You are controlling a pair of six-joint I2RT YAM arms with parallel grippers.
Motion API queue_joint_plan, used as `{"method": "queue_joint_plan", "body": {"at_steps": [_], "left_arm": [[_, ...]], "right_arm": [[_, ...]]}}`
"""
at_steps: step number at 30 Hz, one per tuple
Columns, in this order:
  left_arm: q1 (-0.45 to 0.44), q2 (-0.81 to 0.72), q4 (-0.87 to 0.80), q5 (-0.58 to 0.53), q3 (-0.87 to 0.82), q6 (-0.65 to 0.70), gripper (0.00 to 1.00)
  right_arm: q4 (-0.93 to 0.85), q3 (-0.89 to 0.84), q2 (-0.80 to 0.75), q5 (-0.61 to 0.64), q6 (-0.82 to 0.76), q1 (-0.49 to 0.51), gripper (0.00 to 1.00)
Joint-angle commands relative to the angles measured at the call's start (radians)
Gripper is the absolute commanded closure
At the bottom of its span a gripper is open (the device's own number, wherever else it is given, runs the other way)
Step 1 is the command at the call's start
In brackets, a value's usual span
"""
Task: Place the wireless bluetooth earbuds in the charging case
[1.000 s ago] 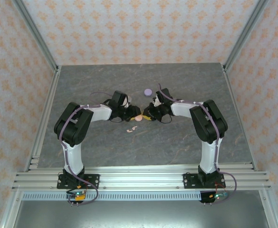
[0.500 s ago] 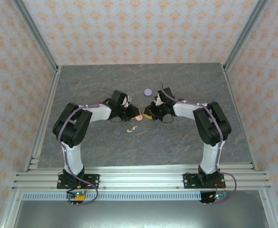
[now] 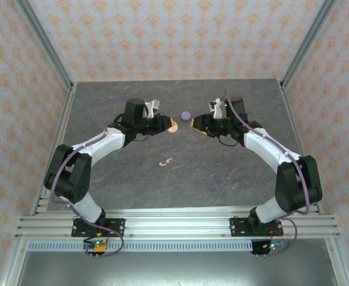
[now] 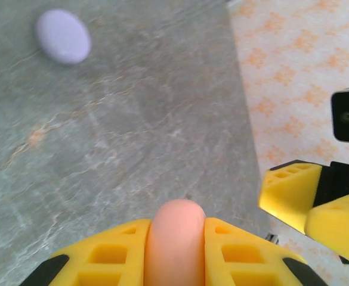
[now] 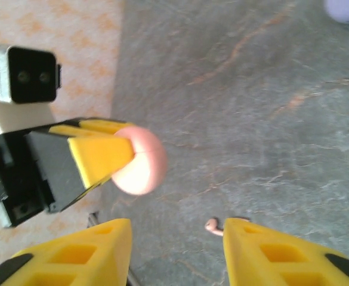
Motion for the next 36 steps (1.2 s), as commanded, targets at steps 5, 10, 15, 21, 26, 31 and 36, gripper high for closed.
{"method": "queue_joint_plan", "body": {"at_steps": [5, 10, 15, 21, 26, 31, 36], "left_arm": [[0.002, -0.101, 0.041, 0.148, 0.065, 0.127, 0.88], [-0.002, -0.142, 0.091, 0.202, 0.062, 0.119, 0.88], [-0.029, -0.174, 0.076, 0.223, 0.075, 0.163, 0.87], [-0.061, -0.169, 0.039, 0.234, 0.102, 0.192, 0.88], [-0.078, -0.172, 0.028, 0.243, 0.111, 0.207, 0.88], [-0.084, -0.17, 0.019, 0.248, 0.115, 0.212, 0.88], [-0.093, -0.17, 0.023, 0.252, 0.116, 0.214, 0.88]], "right_arm": [[-0.097, 0.071, -0.087, -0.2, -0.18, -0.001, 0.49], [-0.089, 0.086, -0.107, -0.243, -0.189, 0.003, 0.49], [-0.083, 0.109, -0.097, -0.275, -0.189, 0.017, 0.49], [-0.101, 0.138, -0.085, -0.28, -0.209, 0.036, 0.49], [-0.109, 0.15, -0.07, -0.292, -0.212, 0.044, 0.53], [-0.104, 0.152, -0.071, -0.299, -0.216, 0.048, 0.61], [-0.091, 0.15, -0.068, -0.309, -0.211, 0.05, 0.64]]}}
